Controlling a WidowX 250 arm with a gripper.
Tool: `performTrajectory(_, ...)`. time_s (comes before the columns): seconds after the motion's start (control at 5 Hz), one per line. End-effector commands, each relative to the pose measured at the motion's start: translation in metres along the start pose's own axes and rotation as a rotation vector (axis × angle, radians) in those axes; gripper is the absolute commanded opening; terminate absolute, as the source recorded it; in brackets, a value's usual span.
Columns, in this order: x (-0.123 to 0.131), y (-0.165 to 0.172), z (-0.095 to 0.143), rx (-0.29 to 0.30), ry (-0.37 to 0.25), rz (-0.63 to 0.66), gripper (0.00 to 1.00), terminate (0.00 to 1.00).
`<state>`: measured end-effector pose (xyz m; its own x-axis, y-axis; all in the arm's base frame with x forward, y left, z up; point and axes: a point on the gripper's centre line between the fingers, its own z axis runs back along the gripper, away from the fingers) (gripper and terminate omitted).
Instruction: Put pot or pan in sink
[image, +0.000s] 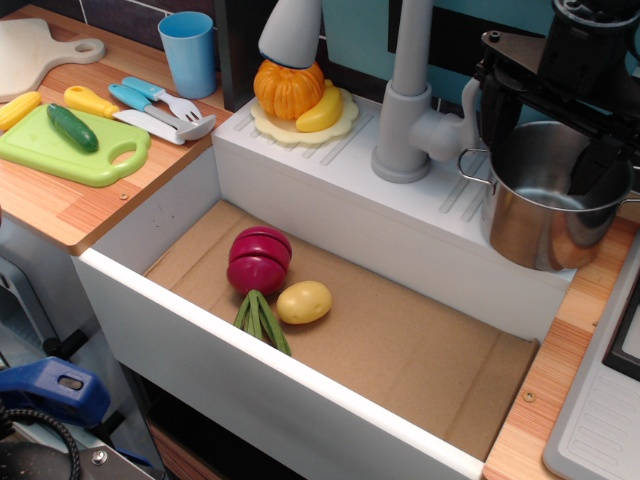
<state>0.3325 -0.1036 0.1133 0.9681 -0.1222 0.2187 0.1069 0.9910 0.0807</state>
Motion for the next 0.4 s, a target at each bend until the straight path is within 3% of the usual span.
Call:
performTrajectory(0.0,0.0000,0.0000,0.0000,0.000,0.000,0.000,1.00,0.00)
performTrajectory(0.2,0.0067,-0.0085,-0.0015,0.052,-0.100,-0.156,1.00,0.00)
